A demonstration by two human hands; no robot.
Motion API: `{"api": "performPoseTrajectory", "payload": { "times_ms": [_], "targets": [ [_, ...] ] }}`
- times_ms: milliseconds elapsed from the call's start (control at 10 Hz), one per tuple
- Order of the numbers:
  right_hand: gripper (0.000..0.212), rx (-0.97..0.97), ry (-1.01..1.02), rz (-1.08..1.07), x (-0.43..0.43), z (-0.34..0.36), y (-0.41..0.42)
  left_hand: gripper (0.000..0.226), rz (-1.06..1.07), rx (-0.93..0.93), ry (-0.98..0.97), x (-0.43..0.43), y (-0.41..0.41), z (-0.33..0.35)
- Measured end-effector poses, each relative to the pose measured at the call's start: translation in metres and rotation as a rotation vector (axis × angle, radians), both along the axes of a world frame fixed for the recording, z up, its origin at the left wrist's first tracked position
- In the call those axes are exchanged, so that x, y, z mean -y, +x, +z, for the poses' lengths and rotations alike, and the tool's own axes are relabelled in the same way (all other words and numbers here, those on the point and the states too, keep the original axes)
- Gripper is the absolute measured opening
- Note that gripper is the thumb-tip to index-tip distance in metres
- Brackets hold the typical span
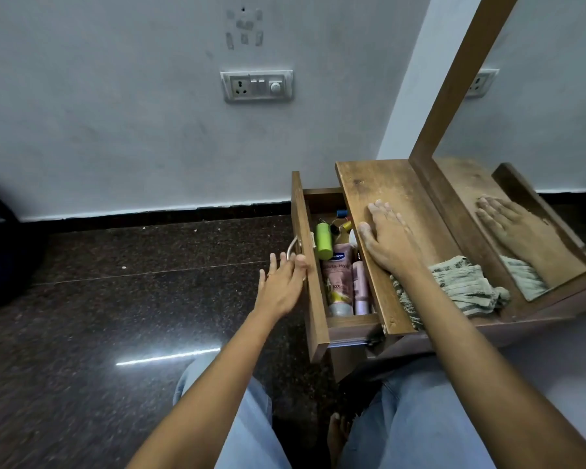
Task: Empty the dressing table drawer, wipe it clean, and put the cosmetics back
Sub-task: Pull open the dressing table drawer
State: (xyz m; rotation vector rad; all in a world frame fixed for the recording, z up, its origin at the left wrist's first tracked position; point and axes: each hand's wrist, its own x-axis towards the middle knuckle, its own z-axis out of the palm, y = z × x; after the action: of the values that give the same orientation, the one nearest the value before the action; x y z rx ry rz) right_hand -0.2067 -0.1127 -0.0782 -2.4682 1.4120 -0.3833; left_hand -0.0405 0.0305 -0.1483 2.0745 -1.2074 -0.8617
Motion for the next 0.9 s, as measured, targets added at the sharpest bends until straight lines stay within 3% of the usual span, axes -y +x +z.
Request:
{"api": "performPoseTrajectory", "payload": {
  "times_ms": [100, 300, 500, 600, 900],
  "targets": [
    [0.053, -0.006, -0.004, -0.005, 0.000, 0.000, 0.000, 0.129, 0.083, -0.186, 0.098, 0.004, 0.004, 0.020],
    [0.054, -0.006, -0.003, -0.003, 0.002, -0.001, 0.001, 0.096, 0.199, -0.289, 0.136, -0.006, 0.009, 0.029],
    [0.055, -0.012, -0.003, -0.006, 0.004, -0.005, 0.001, 0.097, 0.332, 0.045, -0.028, -0.011, 0.010, 0.027],
    [0.054, -0.009, -0.003, -0.004, 0.003, -0.003, 0.001, 0.092, 0.376, 0.126, -0.070, -0.016, 0.010, 0.027],
    [0.055, -0.011, -0.001, 0.000, 0.001, -0.002, 0.000, 0.070, 0.496, 0.146, -0.107, -0.027, 0.016, 0.032]
  ]
}}
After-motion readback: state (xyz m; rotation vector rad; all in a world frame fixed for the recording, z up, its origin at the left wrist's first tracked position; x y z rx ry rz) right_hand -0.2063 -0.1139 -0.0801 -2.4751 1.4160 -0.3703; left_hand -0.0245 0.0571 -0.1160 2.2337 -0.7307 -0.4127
